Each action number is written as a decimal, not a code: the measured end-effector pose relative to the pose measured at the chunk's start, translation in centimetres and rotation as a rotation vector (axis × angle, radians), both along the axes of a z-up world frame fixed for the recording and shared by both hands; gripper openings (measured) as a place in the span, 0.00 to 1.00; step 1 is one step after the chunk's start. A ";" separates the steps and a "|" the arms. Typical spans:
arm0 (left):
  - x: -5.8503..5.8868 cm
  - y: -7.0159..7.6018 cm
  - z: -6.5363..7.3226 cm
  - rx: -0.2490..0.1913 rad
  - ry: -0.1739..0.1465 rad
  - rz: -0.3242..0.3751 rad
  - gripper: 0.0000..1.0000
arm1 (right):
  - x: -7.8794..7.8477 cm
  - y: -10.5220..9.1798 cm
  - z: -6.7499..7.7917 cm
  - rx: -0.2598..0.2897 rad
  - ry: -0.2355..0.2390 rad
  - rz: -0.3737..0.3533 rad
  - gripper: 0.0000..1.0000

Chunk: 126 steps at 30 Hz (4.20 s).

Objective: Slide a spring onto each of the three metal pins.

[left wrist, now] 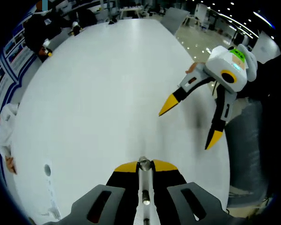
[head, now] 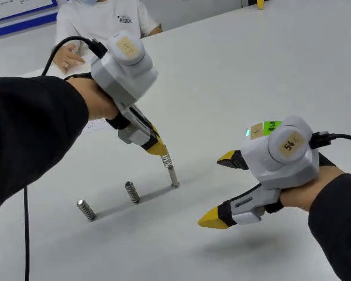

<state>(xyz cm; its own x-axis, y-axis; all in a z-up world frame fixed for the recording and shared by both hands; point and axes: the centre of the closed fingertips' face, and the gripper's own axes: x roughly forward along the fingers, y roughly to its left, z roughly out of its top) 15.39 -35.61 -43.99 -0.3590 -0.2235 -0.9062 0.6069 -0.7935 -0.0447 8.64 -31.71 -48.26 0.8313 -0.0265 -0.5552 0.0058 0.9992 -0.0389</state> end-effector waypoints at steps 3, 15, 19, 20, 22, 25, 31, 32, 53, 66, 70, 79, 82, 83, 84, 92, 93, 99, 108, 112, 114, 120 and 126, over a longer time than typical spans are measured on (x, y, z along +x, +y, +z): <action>0.0 0.0 -0.2 0.008 -0.005 -0.004 0.09 | 0.0 0.0 0.1 0.000 -0.003 -0.002 0.77; -0.2 -0.3 -0.9 0.027 -0.011 -0.009 0.09 | 0.1 0.0 0.3 0.000 -0.013 0.001 0.76; -0.2 -0.4 -1.2 0.038 -0.011 -0.009 0.09 | 0.1 0.0 0.5 -0.001 -0.018 0.003 0.76; -0.3 -0.4 -1.3 0.042 -0.013 -0.010 0.09 | 0.1 0.0 0.5 -0.001 -0.019 0.003 0.76; -0.3 -0.4 -1.6 0.048 -0.016 -0.011 0.09 | 0.2 0.0 0.6 -0.002 -0.020 0.004 0.76; -0.3 -0.4 -1.9 0.055 -0.019 -0.012 0.09 | 0.2 0.0 0.7 -0.003 -0.023 0.004 0.76; -0.4 -0.4 -2.7 0.069 -0.028 -0.021 0.09 | 0.2 0.0 0.9 -0.006 -0.031 0.003 0.76; -0.4 -0.4 -2.8 0.070 -0.028 -0.021 0.09 | 0.2 0.0 0.9 -0.006 -0.030 0.003 0.76; -0.3 -0.1 -5.4 0.073 -0.038 -0.016 0.09 | 0.2 0.2 0.5 -0.002 -0.018 0.017 0.75; -0.4 0.0 -6.2 0.082 -0.041 -0.019 0.10 | 0.1 0.2 0.5 -0.002 -0.014 0.015 0.75; -0.4 -0.1 -6.2 0.084 -0.038 -0.018 0.10 | 0.1 0.2 0.4 -0.002 -0.011 0.017 0.75; -0.6 -0.1 -6.2 0.082 -0.027 -0.033 0.10 | 0.1 0.1 0.3 -0.002 -0.009 0.017 0.75; -0.6 0.0 -6.2 0.083 -0.026 -0.040 0.11 | 0.0 0.2 0.3 -0.001 -0.007 0.017 0.75; -0.6 0.0 -6.2 0.082 -0.025 -0.040 0.11 | 0.0 0.2 0.3 -0.001 -0.008 0.017 0.75; -0.7 0.0 -6.2 0.082 -0.022 -0.040 0.12 | 0.0 0.2 0.3 -0.001 -0.008 0.017 0.75; -0.6 0.0 -6.1 0.076 -0.021 -0.037 0.17 | 0.1 0.2 0.3 -0.001 -0.009 0.018 0.75; -0.6 0.0 -6.1 0.075 -0.020 -0.035 0.17 | 0.1 0.3 0.3 -0.001 -0.009 0.018 0.75; -0.2 0.2 -5.6 0.059 -0.014 -0.024 0.20 | 0.2 0.4 0.2 -0.001 -0.007 0.024 0.75; 0.1 1.0 -4.4 0.017 0.020 -0.003 0.23 | 0.2 0.7 -0.1 -0.001 0.004 0.033 0.75; 0.4 1.5 -3.8 -0.013 0.038 0.015 0.26 | 0.2 0.8 -0.4 0.002 0.011 0.037 0.75; 0.6 1.6 -3.5 -0.033 0.049 0.026 0.27 | 0.1 0.8 -0.5 0.003 0.013 0.038 0.75; 1.4 2.1 -2.4 -0.081 0.100 0.074 0.28 | 0.2 1.1 -0.9 0.011 0.024 0.047 0.75; 2.5 3.3 -1.5 -0.135 0.139 0.129 0.29 | 0.2 1.3 -1.3 0.016 0.036 0.055 0.75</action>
<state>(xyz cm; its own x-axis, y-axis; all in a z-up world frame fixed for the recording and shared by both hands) 17.86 -32.34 -45.52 -0.4387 -0.3918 -0.8088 0.6995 -0.7139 -0.0336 8.79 -30.38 -49.58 0.8110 0.0279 -0.5844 -0.0504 0.9985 -0.0222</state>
